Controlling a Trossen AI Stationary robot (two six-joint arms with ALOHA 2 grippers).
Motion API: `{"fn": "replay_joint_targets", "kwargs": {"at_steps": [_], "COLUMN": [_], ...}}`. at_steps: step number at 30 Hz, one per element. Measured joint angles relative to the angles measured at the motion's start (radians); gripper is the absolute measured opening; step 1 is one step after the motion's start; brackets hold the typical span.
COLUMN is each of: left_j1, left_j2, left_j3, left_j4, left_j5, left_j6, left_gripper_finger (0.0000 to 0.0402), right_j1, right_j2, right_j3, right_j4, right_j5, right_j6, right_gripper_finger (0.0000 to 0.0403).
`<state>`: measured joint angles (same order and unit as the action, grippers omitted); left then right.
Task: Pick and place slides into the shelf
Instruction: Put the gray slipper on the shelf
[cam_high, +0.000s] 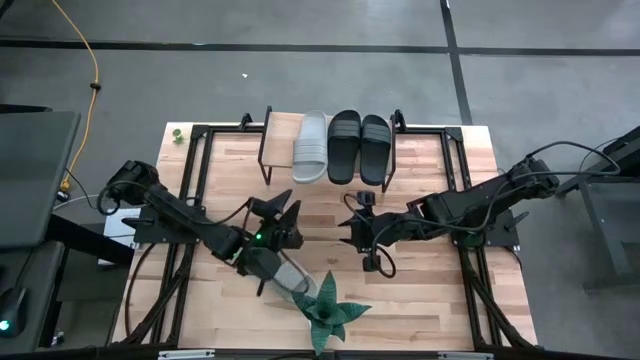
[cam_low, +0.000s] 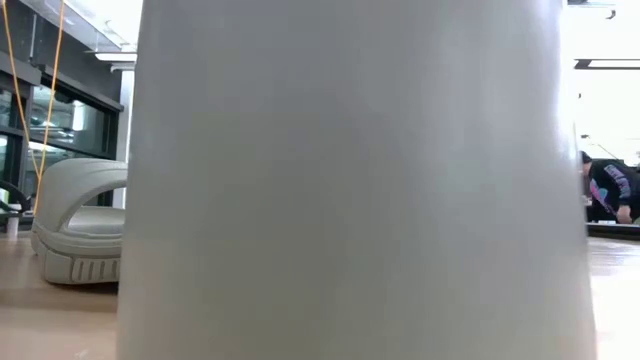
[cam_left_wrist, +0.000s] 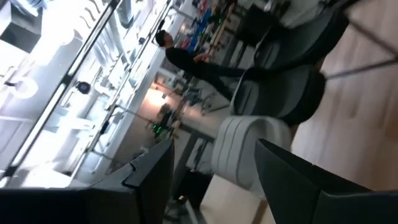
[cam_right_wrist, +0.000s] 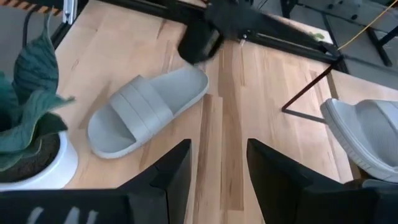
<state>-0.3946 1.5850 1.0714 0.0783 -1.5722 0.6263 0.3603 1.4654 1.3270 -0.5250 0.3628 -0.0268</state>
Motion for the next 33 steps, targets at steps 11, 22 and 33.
{"fn": "replay_joint_targets", "kwargs": {"at_steps": [11,22,33], "left_j1": [-0.112,-0.028,-0.009], "left_j2": [-0.089,-0.286,-0.306], "left_j3": [-0.001,-0.001,-0.051], "left_j4": [-0.243,-0.951,-0.952], "left_j5": [0.042,0.541,0.776], "left_j6": [-0.326,-1.193,-1.403], "left_gripper_finger": [0.0211,0.0211,0.0211], "right_j1": [-0.008,-0.048,-0.06], "right_j2": [0.0,0.001,0.092], "right_j3": [0.0,0.0,0.0], "right_j4": [-0.018,-0.024,-0.057], "right_j5": [0.003,0.002,0.007], "right_j6": [0.0,0.032,0.115], "right_gripper_finger": [0.0147,0.0147,0.0147]}}
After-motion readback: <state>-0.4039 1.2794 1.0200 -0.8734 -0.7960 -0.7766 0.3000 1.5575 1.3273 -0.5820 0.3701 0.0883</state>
